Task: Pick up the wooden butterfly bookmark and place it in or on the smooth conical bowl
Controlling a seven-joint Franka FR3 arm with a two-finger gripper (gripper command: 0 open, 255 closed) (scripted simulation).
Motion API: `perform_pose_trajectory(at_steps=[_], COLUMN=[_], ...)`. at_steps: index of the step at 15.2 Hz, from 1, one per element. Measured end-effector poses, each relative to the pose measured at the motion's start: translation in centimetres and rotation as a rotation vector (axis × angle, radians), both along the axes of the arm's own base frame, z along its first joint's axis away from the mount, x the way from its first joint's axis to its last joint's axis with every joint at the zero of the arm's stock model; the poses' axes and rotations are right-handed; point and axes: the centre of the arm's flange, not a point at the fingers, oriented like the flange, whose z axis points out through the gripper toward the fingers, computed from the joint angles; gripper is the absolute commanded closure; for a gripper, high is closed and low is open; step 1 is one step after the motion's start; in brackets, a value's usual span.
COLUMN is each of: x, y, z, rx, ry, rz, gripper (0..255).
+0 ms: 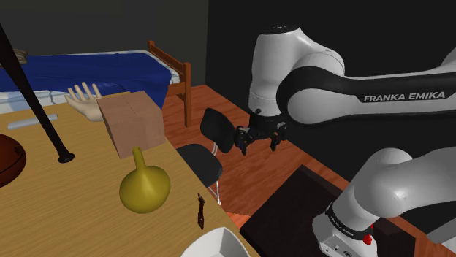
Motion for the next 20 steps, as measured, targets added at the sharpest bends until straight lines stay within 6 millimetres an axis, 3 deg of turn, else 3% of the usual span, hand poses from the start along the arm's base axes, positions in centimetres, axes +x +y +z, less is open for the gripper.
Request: perform_pose_trajectory(at_steps=[7,14,17,20], x=[2.2,6.0,8.3,8.7], y=[7.9,15.1,17.1,17.7], z=[-5.5,-11.1,-13.4,-15.3], rx=[-0.041,-0.076,-0.09,-0.097], ry=[0.02,0.045,0.05,0.05], rz=[-0.215,-0.424,-0.518,-0.547], gripper=[0,0,0,0])
